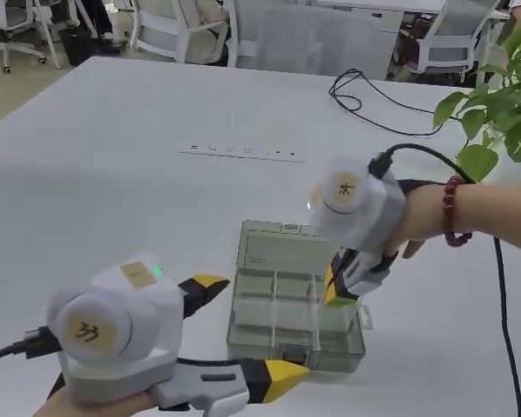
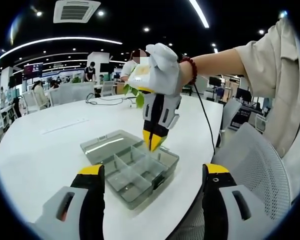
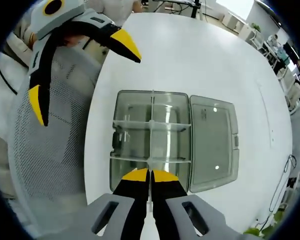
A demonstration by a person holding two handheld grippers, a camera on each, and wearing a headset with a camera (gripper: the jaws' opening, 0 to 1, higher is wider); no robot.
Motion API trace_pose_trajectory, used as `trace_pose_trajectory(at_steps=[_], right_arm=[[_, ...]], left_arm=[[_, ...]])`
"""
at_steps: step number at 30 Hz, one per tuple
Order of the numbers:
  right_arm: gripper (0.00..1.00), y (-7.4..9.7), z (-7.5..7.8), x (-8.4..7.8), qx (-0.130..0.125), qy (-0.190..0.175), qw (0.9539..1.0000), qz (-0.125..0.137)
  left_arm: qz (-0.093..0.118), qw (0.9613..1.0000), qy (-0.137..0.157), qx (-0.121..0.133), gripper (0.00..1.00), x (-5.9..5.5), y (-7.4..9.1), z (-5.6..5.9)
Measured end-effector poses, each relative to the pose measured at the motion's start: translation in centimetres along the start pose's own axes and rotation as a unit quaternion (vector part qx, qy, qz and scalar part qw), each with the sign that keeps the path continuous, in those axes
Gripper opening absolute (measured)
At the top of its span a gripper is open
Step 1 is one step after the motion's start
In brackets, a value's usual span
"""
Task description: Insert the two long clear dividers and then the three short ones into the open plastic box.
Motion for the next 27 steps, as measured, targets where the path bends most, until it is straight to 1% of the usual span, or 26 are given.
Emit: trace_pose_trajectory(at_steps=[3,7,8,13,21,25,27], right_arm=[[0.02,-0.3,0.0,0.0,0.006,-0.001,0.9999,-0.010],[0.02,-0.6,-0.1,-0.1,0.007,0.002,0.9998,-0.016],[0.02,-0.7,0.0,-0.2,0.006,-0.004,0.9998,-0.018],[0.02,-0.9,0.0,-0.3,0.008,0.003,0.9998,-0.017],[0.02,-1.1,0.1,-0.4,0.012,-0.018,0.9997,-0.010],[0.02,-1.4,0.1,-0.5,0.010,-0.025,0.9995,-0.016],[0.02,-1.4,0.1,-0.5,0.010,-0.021,0.9996,-0.018]], left_arm=[[0.001,1.0000,-0.001,0.001,0.81,0.0,0.0,0.0],[0.001,1.0000,-0.002,0.003,0.81,0.0,0.0,-0.1],[0.001,1.0000,-0.001,0.003,0.81,0.0,0.1,-0.1],[0.003,1.0000,-0.001,0.003,0.80,0.1,0.1,-0.1],[0.002,1.0000,-0.001,0.006,0.80,0.1,0.1,-0.2],[0.003,1.0000,-0.001,0.005,0.80,0.1,0.1,-0.2],[0.002,1.0000,-0.001,0.006,0.80,0.1,0.1,-0.2]])
Point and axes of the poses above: the centre of the closed fingertips' face, and the gripper's own axes: y roughly backward along the fingers, z roughly to its right, x roughly out of its top, the point moved 8 cm from there along y, roughly backward along the fingers, and after that the axes turned 10 degrees about z, right-handed, at the moved point
